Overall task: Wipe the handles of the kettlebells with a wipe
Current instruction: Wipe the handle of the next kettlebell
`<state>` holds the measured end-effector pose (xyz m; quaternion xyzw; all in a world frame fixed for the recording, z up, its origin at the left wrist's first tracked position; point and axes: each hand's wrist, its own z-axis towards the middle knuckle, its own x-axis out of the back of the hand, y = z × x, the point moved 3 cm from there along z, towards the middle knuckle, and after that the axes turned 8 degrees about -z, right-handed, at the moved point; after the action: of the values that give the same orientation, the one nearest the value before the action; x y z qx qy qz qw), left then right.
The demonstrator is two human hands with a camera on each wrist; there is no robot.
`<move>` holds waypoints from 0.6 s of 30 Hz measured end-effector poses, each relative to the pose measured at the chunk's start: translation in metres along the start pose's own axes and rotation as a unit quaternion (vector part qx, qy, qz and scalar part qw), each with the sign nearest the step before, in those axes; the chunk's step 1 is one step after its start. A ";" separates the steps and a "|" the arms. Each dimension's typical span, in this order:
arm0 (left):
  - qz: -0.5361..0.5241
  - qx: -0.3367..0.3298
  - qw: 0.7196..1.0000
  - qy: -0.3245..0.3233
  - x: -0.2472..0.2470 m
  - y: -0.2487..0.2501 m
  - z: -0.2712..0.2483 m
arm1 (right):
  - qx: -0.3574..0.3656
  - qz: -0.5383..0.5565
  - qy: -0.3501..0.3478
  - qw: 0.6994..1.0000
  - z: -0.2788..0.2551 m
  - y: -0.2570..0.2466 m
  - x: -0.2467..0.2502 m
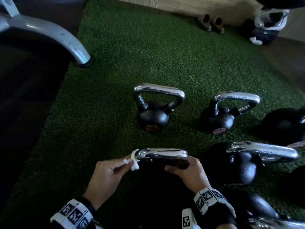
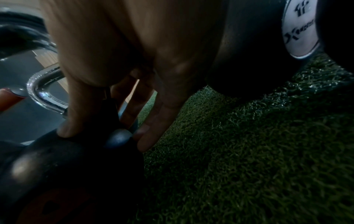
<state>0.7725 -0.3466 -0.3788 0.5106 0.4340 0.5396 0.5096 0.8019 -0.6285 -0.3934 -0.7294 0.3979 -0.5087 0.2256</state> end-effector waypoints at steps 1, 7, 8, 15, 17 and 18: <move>-0.005 0.025 1.000 -0.015 -0.002 -0.008 -0.003 | 0.004 -0.001 -0.002 1.000 -0.001 -0.002 0.001; -0.008 0.069 0.997 0.042 -0.016 -0.028 -0.007 | 0.005 0.003 -0.004 1.000 -0.001 -0.007 0.002; -0.006 0.067 0.997 0.049 -0.016 -0.027 -0.006 | 0.010 0.002 -0.004 1.000 -0.001 -0.007 0.001; 0.025 0.058 0.997 0.044 -0.015 -0.021 0.030 | 0.108 -0.054 0.031 0.992 -0.005 -0.006 0.005; 0.049 0.066 0.996 0.036 -0.016 -0.026 0.051 | 0.154 -0.092 0.025 0.983 -0.007 -0.005 0.004; 0.057 0.070 0.995 0.035 -0.017 -0.029 0.060 | 0.170 -0.111 0.011 0.979 -0.007 -0.005 0.002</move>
<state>0.8344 -0.3637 -0.4028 0.5496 0.4590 0.5535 0.4253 0.7975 -0.6269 -0.3861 -0.7143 0.2250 -0.5990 0.2836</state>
